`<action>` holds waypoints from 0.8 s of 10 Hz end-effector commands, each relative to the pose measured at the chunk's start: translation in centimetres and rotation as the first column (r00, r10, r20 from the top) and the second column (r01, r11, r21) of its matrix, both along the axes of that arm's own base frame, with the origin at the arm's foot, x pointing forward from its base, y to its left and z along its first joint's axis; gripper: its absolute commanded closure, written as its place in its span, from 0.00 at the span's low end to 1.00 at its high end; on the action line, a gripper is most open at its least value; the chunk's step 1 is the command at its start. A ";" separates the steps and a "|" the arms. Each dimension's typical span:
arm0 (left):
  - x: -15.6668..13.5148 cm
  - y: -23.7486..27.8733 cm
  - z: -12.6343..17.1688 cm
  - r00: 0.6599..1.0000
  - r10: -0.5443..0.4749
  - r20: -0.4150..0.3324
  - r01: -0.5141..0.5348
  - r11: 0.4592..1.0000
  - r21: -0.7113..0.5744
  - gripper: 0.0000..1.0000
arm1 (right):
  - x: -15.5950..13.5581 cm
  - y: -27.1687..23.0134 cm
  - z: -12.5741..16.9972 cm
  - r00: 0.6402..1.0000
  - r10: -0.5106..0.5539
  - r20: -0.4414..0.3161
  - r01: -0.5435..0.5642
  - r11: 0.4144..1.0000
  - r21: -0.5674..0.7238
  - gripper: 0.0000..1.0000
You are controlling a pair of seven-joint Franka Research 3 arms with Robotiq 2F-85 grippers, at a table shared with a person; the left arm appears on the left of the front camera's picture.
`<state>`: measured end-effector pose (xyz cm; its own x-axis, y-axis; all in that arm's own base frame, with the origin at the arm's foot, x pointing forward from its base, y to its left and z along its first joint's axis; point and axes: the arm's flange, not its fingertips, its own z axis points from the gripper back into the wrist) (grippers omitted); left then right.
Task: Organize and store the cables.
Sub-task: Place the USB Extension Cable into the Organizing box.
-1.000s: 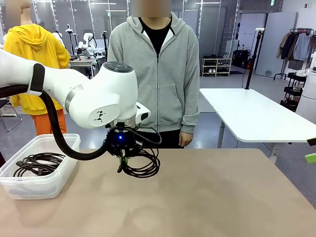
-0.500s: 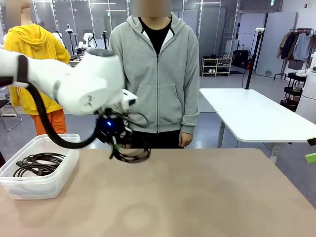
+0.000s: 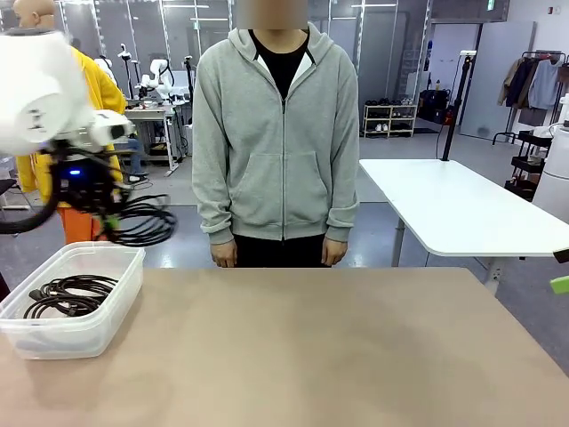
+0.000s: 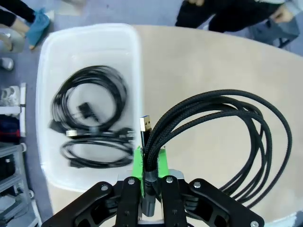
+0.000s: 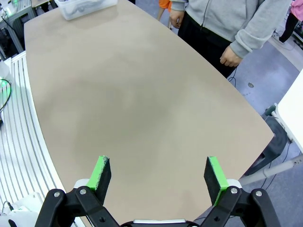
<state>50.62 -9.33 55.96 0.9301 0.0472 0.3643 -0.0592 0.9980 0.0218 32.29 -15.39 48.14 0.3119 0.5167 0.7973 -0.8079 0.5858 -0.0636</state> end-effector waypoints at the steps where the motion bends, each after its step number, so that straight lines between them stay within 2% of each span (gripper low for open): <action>1: -1.6 5.2 -1.4 1.000 -0.020 0.004 0.020 0.999 -0.044 0.86 | 0.1 -0.1 -0.2 1.000 0.015 0.021 -0.015 1.000 0.004 0.00; 3: -2.0 9.3 -3.0 0.999 -0.037 -0.024 0.038 0.999 0.012 0.86 | 0.1 -0.1 -0.2 1.000 0.015 0.021 -0.015 1.000 0.004 0.00; 5: -1.4 10.5 -4.6 0.999 -0.018 -0.036 0.019 0.999 0.032 0.86 | 0.1 -0.1 -0.2 1.000 0.015 0.021 -0.015 1.000 0.004 0.00; 6: -1.4 10.3 -4.3 1.000 0.000 -0.006 0.000 1.000 0.028 0.86 | 0.1 -0.1 -0.2 1.000 0.015 0.021 -0.015 1.000 0.004 0.00; 7: -1.8 11.0 -4.2 0.998 -0.007 -0.062 0.009 1.000 0.026 0.86 | 0.1 -0.1 -0.2 1.000 0.015 0.021 -0.015 1.000 0.004 0.00; 8: -1.8 11.0 -4.2 0.998 -0.007 -0.062 0.009 1.000 0.026 0.86 | 0.1 -0.1 -0.2 1.000 0.015 0.021 -0.015 1.000 0.004 0.00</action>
<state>49.01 1.53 51.32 0.9496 0.0306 0.3120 -0.0489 0.9975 0.0508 32.27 -15.40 48.13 0.3111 0.5166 0.7977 -0.8086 0.5849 -0.0635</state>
